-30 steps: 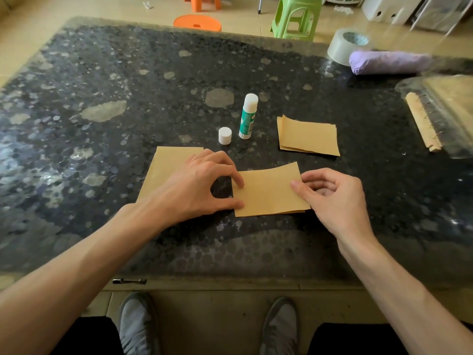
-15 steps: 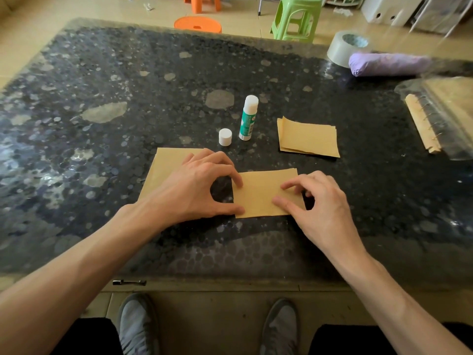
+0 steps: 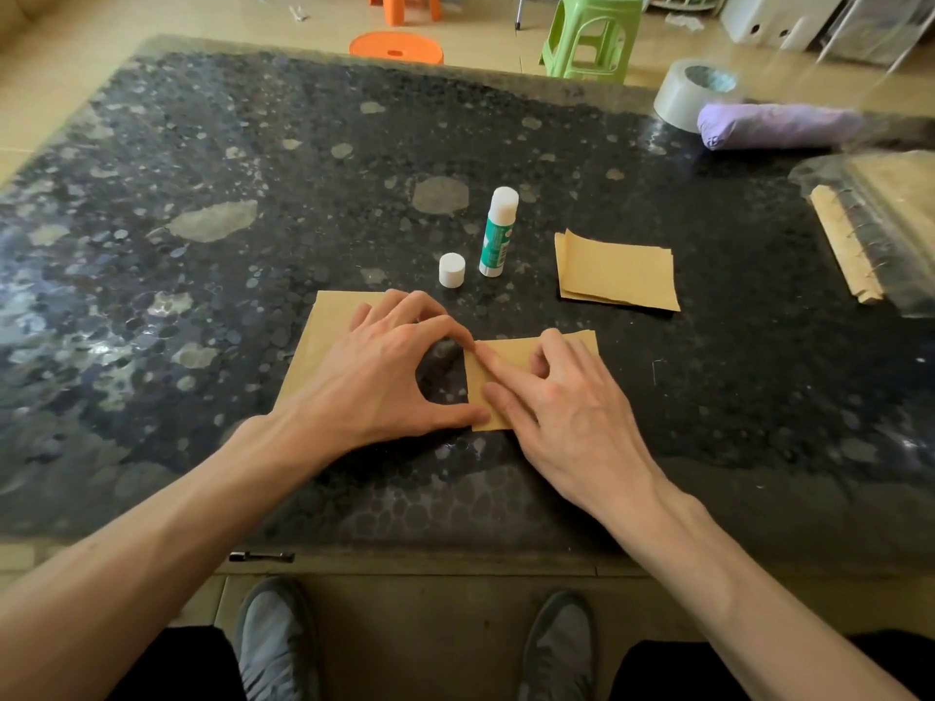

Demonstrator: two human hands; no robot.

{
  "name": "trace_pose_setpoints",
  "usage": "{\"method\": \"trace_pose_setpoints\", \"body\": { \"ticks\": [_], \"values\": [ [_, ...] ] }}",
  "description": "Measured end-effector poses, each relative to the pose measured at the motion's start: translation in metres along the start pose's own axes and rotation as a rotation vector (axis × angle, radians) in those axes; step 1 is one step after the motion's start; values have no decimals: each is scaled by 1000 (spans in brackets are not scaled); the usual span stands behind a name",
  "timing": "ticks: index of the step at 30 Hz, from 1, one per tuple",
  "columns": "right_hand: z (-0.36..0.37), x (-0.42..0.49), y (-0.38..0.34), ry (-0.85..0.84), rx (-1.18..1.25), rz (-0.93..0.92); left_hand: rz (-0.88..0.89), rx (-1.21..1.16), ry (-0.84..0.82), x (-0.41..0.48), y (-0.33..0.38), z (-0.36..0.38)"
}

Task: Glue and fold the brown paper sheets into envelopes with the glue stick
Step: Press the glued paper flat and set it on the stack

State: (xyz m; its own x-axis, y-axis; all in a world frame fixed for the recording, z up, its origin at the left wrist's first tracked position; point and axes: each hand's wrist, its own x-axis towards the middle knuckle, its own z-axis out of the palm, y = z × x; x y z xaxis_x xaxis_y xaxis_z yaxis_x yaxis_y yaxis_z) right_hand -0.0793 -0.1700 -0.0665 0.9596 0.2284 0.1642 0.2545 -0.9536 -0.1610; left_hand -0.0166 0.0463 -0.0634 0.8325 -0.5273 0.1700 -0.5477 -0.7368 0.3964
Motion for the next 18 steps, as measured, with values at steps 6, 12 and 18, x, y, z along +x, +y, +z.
{"method": "trace_pose_setpoints", "body": {
  "ticks": [6, 12, 18],
  "values": [
    [-1, 2, -6, -9, -59, 15, 4, 38, 11, -3, 4, 1],
    [-7, -9, 14, 4, -93, 87, -8, 52, -43, -2, 0, -1],
    [-14, -21, 37, 47, -115, 176, -13, 40, -71, 1, -1, -1]
  ]
}}
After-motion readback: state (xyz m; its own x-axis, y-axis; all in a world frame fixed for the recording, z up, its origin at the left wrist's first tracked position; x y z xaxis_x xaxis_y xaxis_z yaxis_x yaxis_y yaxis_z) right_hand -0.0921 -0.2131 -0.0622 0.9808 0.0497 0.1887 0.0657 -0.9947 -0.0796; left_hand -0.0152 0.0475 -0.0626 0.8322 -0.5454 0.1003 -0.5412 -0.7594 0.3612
